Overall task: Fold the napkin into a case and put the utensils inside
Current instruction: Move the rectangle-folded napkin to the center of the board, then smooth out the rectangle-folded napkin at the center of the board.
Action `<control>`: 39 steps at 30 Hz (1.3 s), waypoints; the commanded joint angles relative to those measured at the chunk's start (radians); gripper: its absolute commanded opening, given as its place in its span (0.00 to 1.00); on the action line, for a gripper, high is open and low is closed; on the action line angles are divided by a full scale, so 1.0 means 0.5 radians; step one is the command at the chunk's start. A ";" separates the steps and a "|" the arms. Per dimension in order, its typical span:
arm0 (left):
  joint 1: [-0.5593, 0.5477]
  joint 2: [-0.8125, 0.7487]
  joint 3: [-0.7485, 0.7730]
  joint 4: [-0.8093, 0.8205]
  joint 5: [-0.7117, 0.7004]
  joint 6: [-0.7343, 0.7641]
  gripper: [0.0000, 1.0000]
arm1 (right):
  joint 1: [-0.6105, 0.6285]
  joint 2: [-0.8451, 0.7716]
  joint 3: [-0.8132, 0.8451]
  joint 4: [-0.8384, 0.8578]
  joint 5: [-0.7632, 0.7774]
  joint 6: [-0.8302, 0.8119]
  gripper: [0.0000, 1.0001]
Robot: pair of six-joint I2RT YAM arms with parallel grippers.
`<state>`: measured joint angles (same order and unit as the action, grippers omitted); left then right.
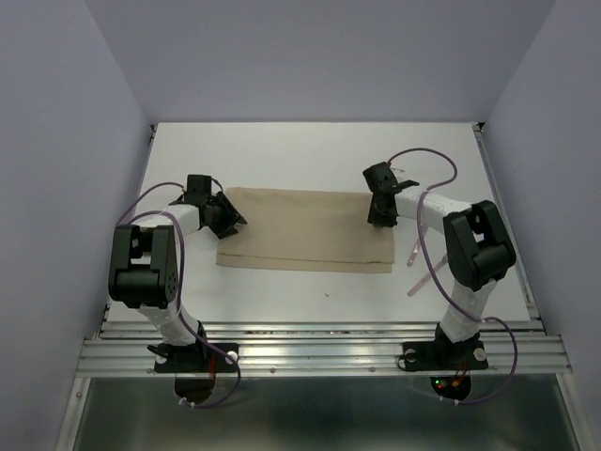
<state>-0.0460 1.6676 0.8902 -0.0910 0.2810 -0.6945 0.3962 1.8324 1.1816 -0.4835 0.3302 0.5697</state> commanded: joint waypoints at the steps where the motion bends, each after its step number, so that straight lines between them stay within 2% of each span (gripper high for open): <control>1: 0.006 -0.049 0.189 -0.213 -0.104 0.173 0.53 | -0.013 0.087 0.204 0.037 0.125 -0.121 0.33; 4: 0.006 -0.105 0.321 -0.370 -0.212 0.296 0.56 | -0.013 0.115 0.299 0.022 0.095 -0.139 0.33; 7: 0.012 -0.181 0.370 -0.483 -0.319 0.361 0.59 | -0.013 0.008 0.294 0.037 0.009 -0.130 0.34; 14: 0.064 -0.304 0.217 -0.591 -0.424 0.422 0.64 | -0.013 -0.183 0.012 0.157 -0.074 -0.099 0.33; 21: 0.055 -0.384 0.018 -0.597 -0.421 0.447 0.53 | -0.013 -0.302 -0.166 0.151 -0.139 -0.050 0.34; 24: 0.046 -0.372 -0.035 -0.600 -0.448 0.441 0.52 | -0.013 -0.324 -0.185 0.142 -0.139 -0.044 0.34; 27: 0.015 -0.375 -0.087 -0.585 -0.635 0.386 0.50 | -0.013 -0.333 -0.188 0.136 -0.130 -0.035 0.34; 36: -0.031 -0.301 -0.108 -0.554 -0.635 0.346 0.47 | -0.013 -0.318 -0.176 0.129 -0.139 -0.032 0.34; 39: -0.043 -0.304 -0.102 -0.551 -0.639 0.328 0.42 | -0.013 -0.324 -0.185 0.126 -0.139 -0.029 0.34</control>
<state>-0.0578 1.5265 0.8379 -0.3698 -0.0105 -0.5156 0.3927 1.7023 1.0912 -0.4381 0.2630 0.5465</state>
